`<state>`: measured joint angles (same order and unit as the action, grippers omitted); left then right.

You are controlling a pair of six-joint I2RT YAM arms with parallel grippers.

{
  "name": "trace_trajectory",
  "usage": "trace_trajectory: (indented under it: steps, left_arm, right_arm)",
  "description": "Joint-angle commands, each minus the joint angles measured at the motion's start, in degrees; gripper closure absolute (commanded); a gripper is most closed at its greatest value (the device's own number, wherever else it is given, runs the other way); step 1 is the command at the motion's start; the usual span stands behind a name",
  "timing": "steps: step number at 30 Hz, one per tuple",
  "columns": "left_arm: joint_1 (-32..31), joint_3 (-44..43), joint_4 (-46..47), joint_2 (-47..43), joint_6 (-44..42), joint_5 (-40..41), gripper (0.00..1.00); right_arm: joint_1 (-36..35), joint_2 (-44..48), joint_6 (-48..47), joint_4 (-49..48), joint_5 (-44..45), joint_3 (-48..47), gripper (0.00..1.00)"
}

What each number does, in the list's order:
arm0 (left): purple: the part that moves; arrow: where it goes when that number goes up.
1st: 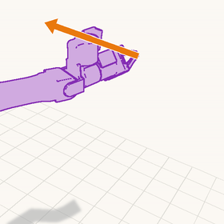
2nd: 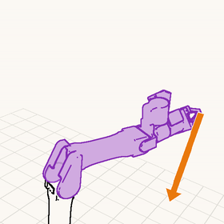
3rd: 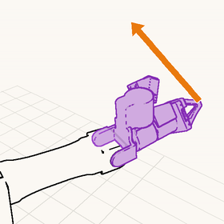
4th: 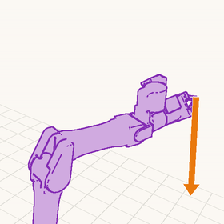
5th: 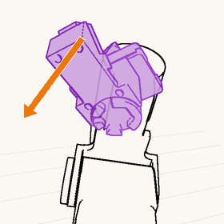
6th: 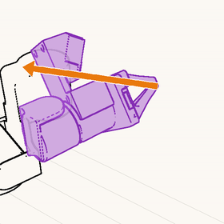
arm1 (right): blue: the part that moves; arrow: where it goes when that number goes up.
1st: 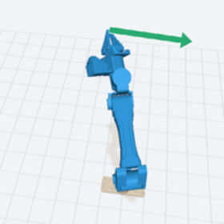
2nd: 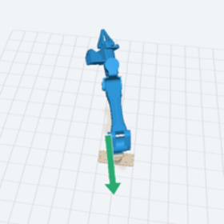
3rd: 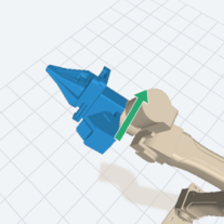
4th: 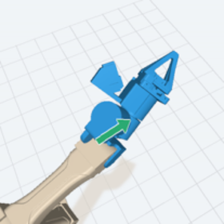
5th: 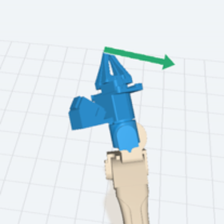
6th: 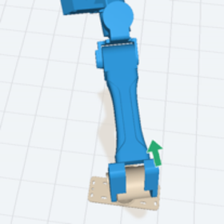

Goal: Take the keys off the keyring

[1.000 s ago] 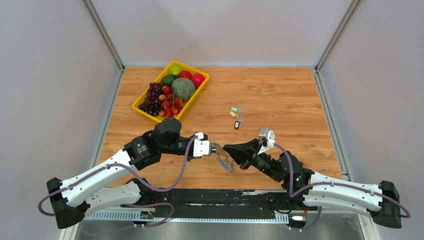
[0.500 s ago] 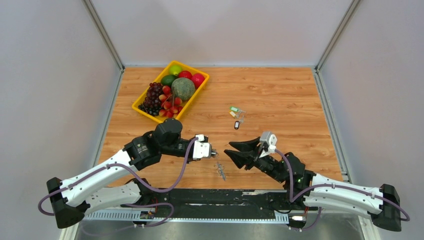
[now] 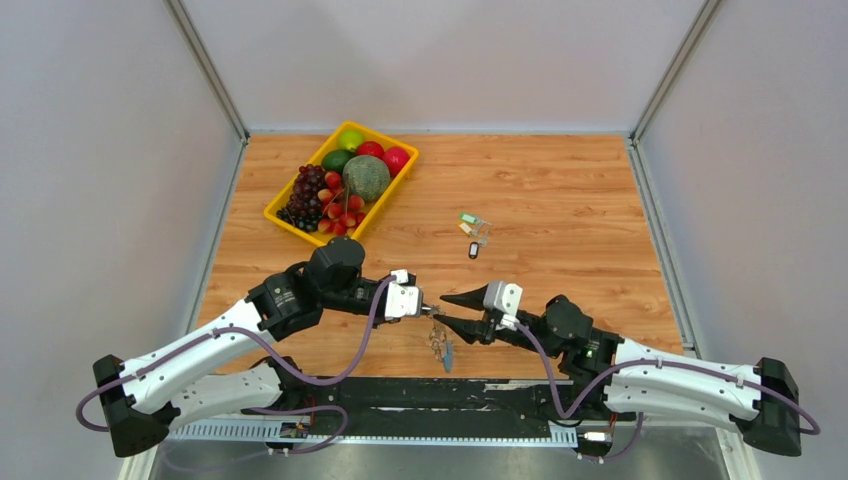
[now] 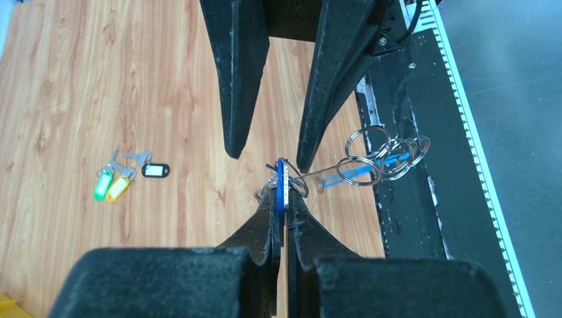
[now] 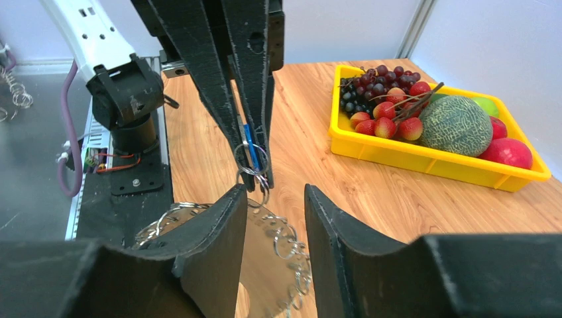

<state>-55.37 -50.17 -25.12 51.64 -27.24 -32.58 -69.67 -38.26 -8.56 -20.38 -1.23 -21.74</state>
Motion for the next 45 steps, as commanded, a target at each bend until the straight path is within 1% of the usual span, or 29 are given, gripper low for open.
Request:
trace_trajectory:
  steps: [1,4,8,10,14,17,22,23,25,26,27,28,29,30,31,34,38,41,45]
  left_arm:
    - [-0.1,-0.9,2.0,-1.2,-0.4,-2.0,1.00]
    - [-0.1,-1.0,2.0,-1.2,-0.4,-2.1,1.00]
    - [-0.1,-1.0,2.0,-1.4,-0.4,-1.9,1.00]
    - [-0.1,-1.0,2.1,-1.5,-0.4,-1.5,1.00]
    - [-0.1,-1.0,2.2,-1.7,-0.2,-0.3,1.00]
    - [-0.1,-0.9,2.3,-1.7,-0.2,-0.5,1.00]
    - [-0.1,-0.9,2.3,-1.7,-0.1,-0.7,1.00]
    - [-0.2,-0.8,2.3,-1.7,-0.2,-0.7,1.00]
    - [-0.1,-0.8,2.3,-1.6,-0.2,-0.9,1.00]
    - [-0.1,-0.8,2.3,-1.6,-0.1,-0.9,1.00]
    - [-0.1,-0.9,2.3,-1.6,-0.1,-0.9,1.00]
    - [-0.1,-0.9,2.3,-1.7,-0.1,-0.9,1.00]
    - [-0.1,-0.8,2.2,-1.7,-0.1,-0.9,1.00]
    - [-0.1,-0.9,2.3,-1.7,-0.1,-0.9,1.00]
    - [-0.1,-0.9,2.2,-1.7,-0.1,-0.9,1.00]
    - [-0.1,-0.9,2.1,-1.7,-0.1,-0.9,1.00]
    - [-0.1,-1.0,2.2,-1.8,-0.1,-0.9,1.00]
    - [-0.1,-0.9,2.2,-1.7,-0.1,-0.9,1.00]
    - [-0.1,-0.9,2.2,-1.7,-0.2,-0.8,1.00]
  right_arm:
    - [0.1,-2.3,-3.3,-0.3,-4.7,-3.9,0.59]
    - [0.1,-3.9,-2.6,-0.5,-5.3,-4.9,0.66]
    - [0.1,-5.1,-1.7,0.3,-5.9,-5.8,0.89]
    - [0.1,-4.9,-0.6,0.9,-4.8,-5.7,0.99]
    - [0.1,-3.1,3.4,2.3,0.8,-5.4,1.00]
    - [0.1,-0.9,8.8,1.5,9.5,-4.4,1.00]
    - [0.1,3.9,22.5,-5.5,23.9,1.1,1.00]
    - [0.1,5.1,24.9,-7.5,26.2,2.7,1.00]
    - [0.1,6.8,28.5,-11.7,28.0,5.8,1.00]
    - [0.1,7.4,29.5,-13.8,28.0,7.1,0.96]
    - [0.1,7.9,29.5,-15.3,27.3,8.0,0.85]
    - [0.1,8.2,28.6,-15.8,26.3,8.3,0.63]
    - [0.1,8.5,27.3,-14.9,25.6,7.9,0.51]
    - [0.1,8.8,25.8,-12.4,24.9,7.3,0.43]
    - [0.1,9.1,23.9,-10.3,24.1,6.4,0.39]
    - [0.1,9.9,16.9,-6.7,19.3,4.5,0.37]
    - [0.1,9.8,6.3,-4.2,8.9,3.1,0.43]
    - [0.1,7.9,1.9,-1.4,4.2,0.4,0.45]
    - [0.1,4.2,-0.6,1.2,-3.3,-2.6,0.47]
